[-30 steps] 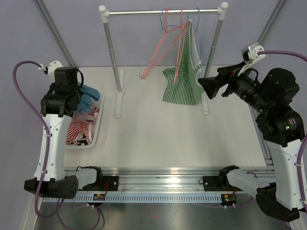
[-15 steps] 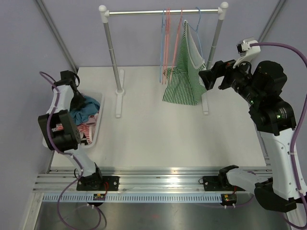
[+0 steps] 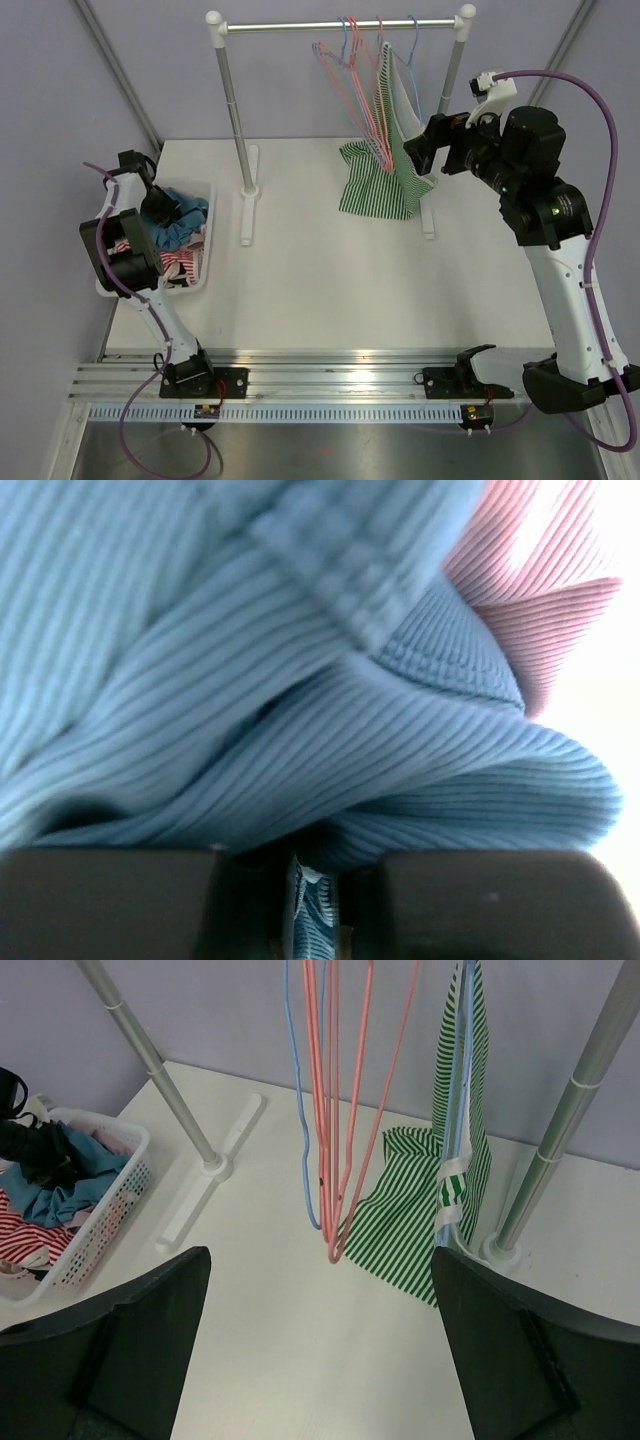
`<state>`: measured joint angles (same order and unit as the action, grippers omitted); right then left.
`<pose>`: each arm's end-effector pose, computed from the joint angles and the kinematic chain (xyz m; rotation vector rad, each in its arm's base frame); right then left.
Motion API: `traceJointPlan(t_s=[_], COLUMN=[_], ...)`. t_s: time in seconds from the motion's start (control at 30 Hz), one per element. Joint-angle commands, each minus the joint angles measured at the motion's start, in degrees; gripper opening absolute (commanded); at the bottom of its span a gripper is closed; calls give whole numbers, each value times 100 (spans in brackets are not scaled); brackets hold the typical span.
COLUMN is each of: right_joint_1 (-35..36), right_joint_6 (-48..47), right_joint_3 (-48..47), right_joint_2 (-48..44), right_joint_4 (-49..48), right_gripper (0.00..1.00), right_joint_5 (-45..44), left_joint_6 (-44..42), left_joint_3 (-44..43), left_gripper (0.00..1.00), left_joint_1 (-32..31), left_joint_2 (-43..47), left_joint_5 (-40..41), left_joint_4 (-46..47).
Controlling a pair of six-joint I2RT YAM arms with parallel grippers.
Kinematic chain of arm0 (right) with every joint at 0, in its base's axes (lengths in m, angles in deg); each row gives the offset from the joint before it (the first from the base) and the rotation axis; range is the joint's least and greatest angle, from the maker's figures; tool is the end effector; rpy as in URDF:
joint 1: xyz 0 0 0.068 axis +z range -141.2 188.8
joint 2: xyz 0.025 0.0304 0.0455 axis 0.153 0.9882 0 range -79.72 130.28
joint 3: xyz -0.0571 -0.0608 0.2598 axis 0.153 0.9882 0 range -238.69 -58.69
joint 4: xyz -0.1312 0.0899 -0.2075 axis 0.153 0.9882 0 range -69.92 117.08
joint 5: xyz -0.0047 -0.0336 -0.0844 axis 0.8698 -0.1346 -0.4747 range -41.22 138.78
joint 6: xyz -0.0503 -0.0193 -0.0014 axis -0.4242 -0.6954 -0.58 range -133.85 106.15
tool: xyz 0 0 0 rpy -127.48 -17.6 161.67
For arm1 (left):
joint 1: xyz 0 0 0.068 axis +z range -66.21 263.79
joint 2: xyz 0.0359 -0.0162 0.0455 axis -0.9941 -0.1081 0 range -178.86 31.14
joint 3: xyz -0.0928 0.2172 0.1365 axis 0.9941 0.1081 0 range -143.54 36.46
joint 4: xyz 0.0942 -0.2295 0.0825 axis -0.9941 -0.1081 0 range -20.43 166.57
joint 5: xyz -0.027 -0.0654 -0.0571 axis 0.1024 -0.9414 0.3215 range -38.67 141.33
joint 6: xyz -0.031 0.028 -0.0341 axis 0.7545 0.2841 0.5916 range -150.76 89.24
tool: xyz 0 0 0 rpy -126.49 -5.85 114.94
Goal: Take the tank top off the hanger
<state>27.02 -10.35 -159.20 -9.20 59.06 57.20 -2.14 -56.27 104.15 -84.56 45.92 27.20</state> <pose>0.2094 0.0743 0.5198 -0.3313 1.7115 0.4058 0.3917 0.1419 0.2067 -1.1568 2.5899 -0.1656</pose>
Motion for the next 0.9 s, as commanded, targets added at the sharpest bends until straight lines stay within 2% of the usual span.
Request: traceJointPlan(t_s=[0.0, 0.03, 0.07, 0.17, 0.2, 0.27, 0.37, 0.53, 0.73, 0.87], right_joint_1=[-20, -11, -20, -20, -29, -72, -239, -511, -732, -732], right_joint_6=[-60, -78, -113, -192, -288, -316, -596, -772, -816, -913], right_joint_3=[-338, -338, -355, -714, -855, -1329, -2102, -3325, -4063, -4354], right_joint_2=[-3, 5, 40, 355, 470, 890, 1575, 2535, 3519, 3969], right_joint_4=[-75, -110, -119, 30, 109, 320, 671, 1111, 1076, 1112], right_gripper=[99, 99, 100, 100, 99, 99, 100, 98, 81, 76], right_joint_5=[-183, -244, -358, -788, -964, -1219, -967, -651, -79, 124], left_joint_6=[214, 214, 223, 153, 135, 109, 91, 56, -41, -85], left_joint_3=[149, 167, 185, 273, 334, 395, 519, 633, 1010, 1142], left_gripper=[22, 28, 42, 61, 72, 80, 99, 99, 99, 99], left_joint_1=[3, 3, 3, -6, -6, -6, -6, 3, -41, -278], left_joint_2=[-445, -375, -305, 178, 440, 758, 1338, 2417, 3815, 4553], left_joint_5=[-364, -390, -434, -487, -505, -549, -549, -505, -435, -338], left_joint_4=[445, 454, 471, 498, 498, 524, 524, 428, 472, 515])
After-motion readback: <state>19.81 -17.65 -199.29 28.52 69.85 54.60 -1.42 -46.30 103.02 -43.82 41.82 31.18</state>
